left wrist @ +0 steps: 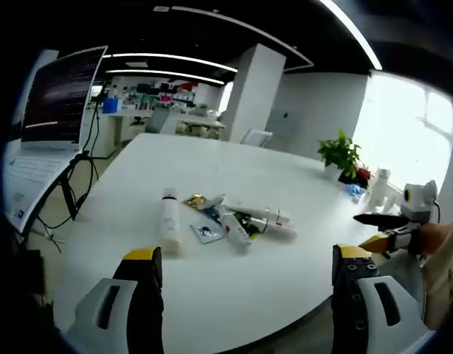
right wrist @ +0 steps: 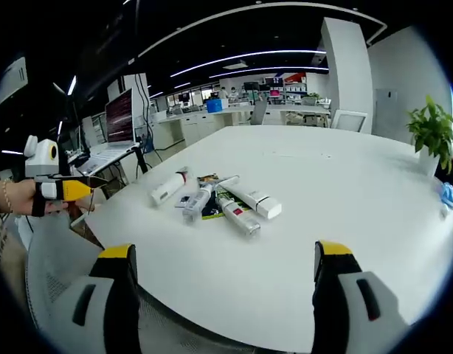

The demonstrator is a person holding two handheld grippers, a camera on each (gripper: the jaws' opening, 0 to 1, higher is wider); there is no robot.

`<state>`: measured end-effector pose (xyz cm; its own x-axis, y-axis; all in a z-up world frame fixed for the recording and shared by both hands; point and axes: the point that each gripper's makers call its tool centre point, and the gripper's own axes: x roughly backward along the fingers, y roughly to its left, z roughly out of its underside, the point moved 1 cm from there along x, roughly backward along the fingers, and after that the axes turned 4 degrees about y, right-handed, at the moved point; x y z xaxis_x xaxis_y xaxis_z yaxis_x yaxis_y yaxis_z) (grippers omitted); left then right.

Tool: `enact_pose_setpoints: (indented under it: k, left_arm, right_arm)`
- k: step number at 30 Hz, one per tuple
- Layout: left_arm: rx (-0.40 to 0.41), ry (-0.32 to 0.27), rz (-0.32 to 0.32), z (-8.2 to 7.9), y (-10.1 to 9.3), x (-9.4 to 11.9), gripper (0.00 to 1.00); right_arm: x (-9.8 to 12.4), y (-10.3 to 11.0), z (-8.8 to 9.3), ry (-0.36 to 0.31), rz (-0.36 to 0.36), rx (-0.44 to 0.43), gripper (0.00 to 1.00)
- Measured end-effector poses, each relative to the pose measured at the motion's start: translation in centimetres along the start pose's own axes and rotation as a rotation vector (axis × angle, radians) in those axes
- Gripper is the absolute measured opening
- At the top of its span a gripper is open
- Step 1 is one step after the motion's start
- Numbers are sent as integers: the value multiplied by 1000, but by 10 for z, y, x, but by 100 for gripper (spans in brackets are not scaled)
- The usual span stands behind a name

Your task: Arrange the skincare products in the storage area until every visible bottle or jar stands upright without overlapping.

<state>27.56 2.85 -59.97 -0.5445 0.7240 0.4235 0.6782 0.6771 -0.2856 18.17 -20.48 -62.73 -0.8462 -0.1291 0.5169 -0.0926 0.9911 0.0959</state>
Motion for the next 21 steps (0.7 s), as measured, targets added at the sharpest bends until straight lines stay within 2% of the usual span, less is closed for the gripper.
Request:
enact_pose_setpoints:
  k: [21]
  left_arm:
    - [-4, -3, 2, 0, -1, 1, 93]
  right_arm:
    - [-1, 2, 3, 21, -6, 12, 100]
